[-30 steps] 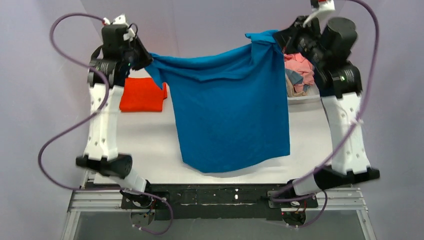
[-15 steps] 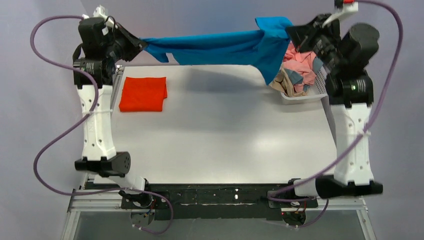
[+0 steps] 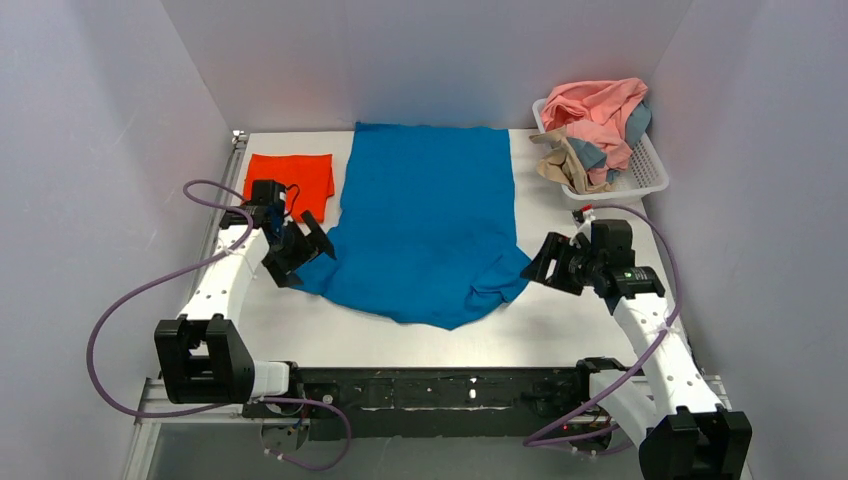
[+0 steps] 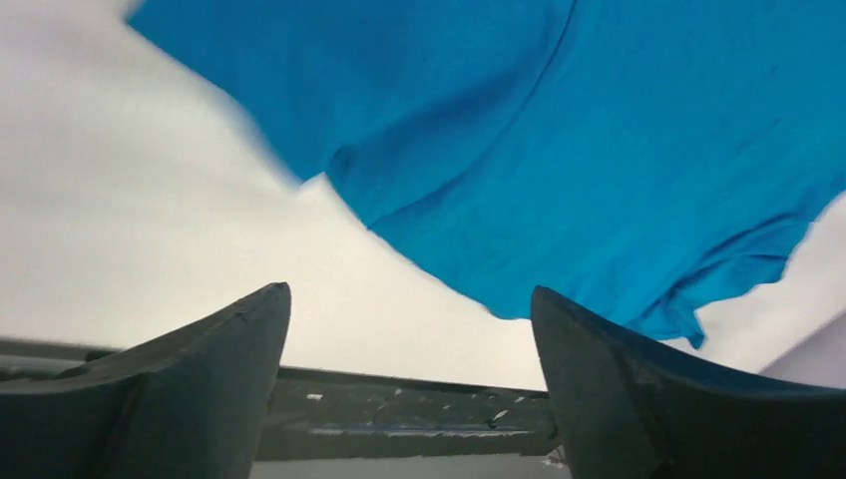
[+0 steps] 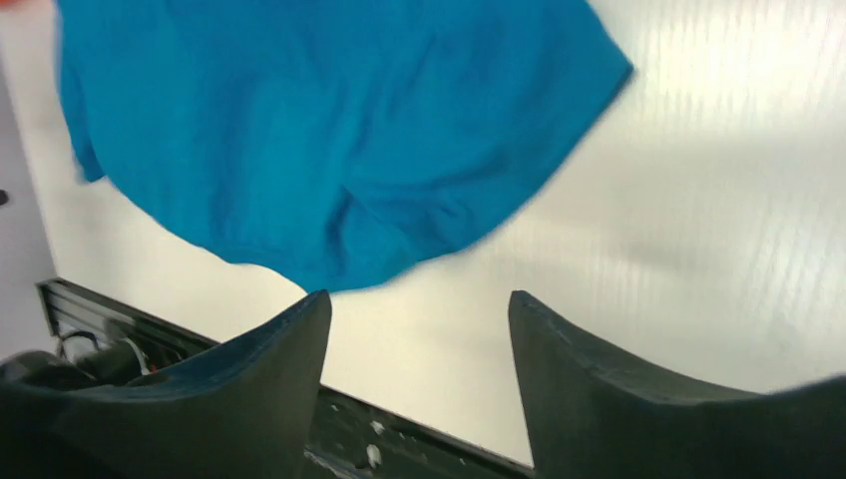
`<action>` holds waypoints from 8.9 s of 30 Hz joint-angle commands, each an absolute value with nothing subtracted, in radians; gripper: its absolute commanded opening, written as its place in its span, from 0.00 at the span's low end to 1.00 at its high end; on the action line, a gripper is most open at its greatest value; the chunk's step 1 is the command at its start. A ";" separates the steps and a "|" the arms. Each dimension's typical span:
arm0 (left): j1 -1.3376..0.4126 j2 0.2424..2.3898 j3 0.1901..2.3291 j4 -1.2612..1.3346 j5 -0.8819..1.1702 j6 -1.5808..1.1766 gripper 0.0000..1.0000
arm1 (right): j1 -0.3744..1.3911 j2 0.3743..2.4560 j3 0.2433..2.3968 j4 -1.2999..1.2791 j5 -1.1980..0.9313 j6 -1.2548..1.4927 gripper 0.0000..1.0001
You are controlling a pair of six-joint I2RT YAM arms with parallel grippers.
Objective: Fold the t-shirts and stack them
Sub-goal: Flatten out the tshirt
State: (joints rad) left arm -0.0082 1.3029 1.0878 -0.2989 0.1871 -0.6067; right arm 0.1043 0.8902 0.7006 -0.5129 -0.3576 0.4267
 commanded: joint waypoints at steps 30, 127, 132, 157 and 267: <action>-0.098 1.850 1.174 -0.279 0.409 -0.626 0.98 | 0.525 1.662 1.024 -0.534 -0.119 0.665 0.86; -0.313 1.052 0.807 -0.443 -0.046 -0.777 0.98 | 0.253 1.255 1.046 -0.549 0.132 0.514 0.91; -0.283 1.098 0.714 -0.327 0.000 -0.807 0.96 | 0.234 1.124 0.911 -0.543 0.184 0.531 0.91; -0.279 1.421 0.667 -0.223 0.053 -0.845 0.44 | 0.210 1.161 0.859 -0.580 0.190 0.543 0.91; -0.279 1.291 1.819 -0.379 -0.437 -0.341 0.00 | 0.049 1.015 1.496 -0.398 -0.053 0.346 0.01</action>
